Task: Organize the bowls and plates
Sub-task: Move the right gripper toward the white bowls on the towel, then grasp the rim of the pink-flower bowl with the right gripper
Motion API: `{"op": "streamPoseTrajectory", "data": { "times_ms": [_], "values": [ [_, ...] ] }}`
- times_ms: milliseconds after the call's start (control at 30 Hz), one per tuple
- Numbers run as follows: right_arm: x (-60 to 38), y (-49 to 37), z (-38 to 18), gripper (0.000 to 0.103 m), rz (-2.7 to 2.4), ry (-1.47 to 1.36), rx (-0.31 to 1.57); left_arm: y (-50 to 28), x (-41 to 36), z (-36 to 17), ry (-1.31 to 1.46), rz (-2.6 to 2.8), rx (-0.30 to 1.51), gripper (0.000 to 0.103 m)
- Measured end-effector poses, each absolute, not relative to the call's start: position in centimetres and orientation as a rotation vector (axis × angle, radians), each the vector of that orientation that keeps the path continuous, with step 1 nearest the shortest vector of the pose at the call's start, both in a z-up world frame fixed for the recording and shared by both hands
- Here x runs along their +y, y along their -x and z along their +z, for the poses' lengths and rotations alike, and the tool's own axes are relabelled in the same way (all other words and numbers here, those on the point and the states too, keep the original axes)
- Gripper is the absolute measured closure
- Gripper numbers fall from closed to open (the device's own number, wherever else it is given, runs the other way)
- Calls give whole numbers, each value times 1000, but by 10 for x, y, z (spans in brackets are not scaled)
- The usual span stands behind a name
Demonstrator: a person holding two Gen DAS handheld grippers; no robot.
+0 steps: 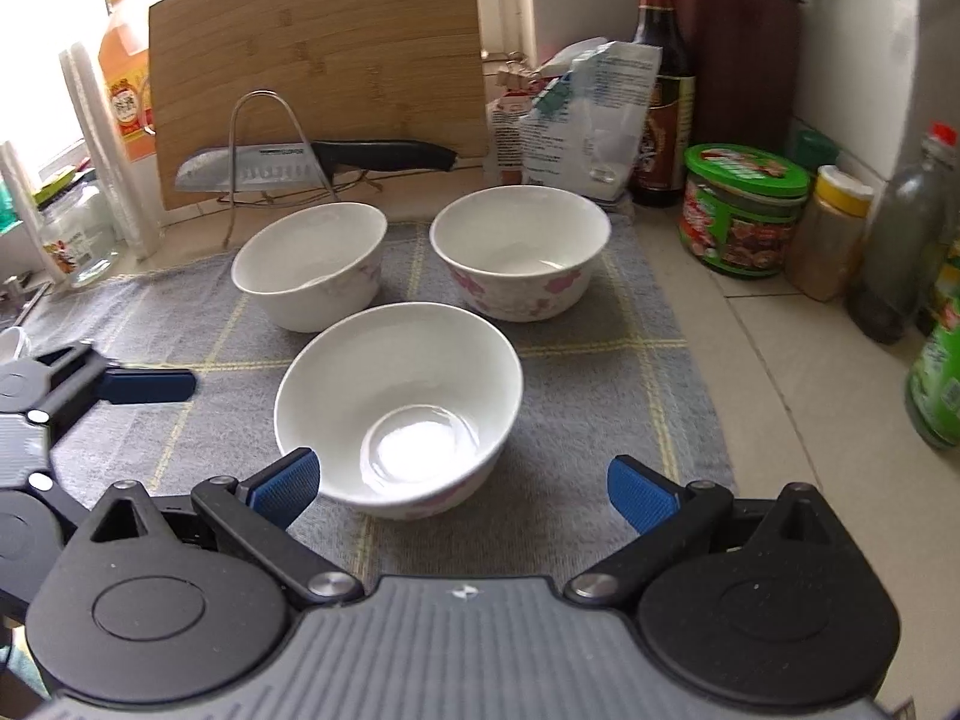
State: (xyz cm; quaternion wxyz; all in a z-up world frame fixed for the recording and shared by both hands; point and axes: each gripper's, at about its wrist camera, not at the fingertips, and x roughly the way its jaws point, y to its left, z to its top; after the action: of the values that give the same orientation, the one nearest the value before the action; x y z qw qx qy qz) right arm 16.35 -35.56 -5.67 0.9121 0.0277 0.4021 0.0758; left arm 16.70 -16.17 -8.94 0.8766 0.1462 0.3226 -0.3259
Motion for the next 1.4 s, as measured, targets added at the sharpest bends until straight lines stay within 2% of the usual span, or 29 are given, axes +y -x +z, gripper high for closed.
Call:
{"op": "streamPoseTrajectory", "data": {
  "times_ms": [367,567,767,1033,1267,1400],
  "values": [
    [-360,-190,-65,0,264,-64,859,-176,-196,-102,-318,-707,647,1],
    [-361,-202,-69,0,329,-65,874,-179,-201,-105,-308,-700,640,9],
    [-360,-214,-68,0,375,-54,869,-179,-202,-105,-304,-706,630,11],
    [-357,-223,-69,17,414,-42,886,-179,-201,-103,-299,-712,630,13],
    [-359,-227,-68,20,427,-53,886,-178,-201,-102,-297,-721,627,15],
    [-358,-227,-67,26,417,-38,885,-178,-201,-101,-298,-727,626,17]
  ]
}}
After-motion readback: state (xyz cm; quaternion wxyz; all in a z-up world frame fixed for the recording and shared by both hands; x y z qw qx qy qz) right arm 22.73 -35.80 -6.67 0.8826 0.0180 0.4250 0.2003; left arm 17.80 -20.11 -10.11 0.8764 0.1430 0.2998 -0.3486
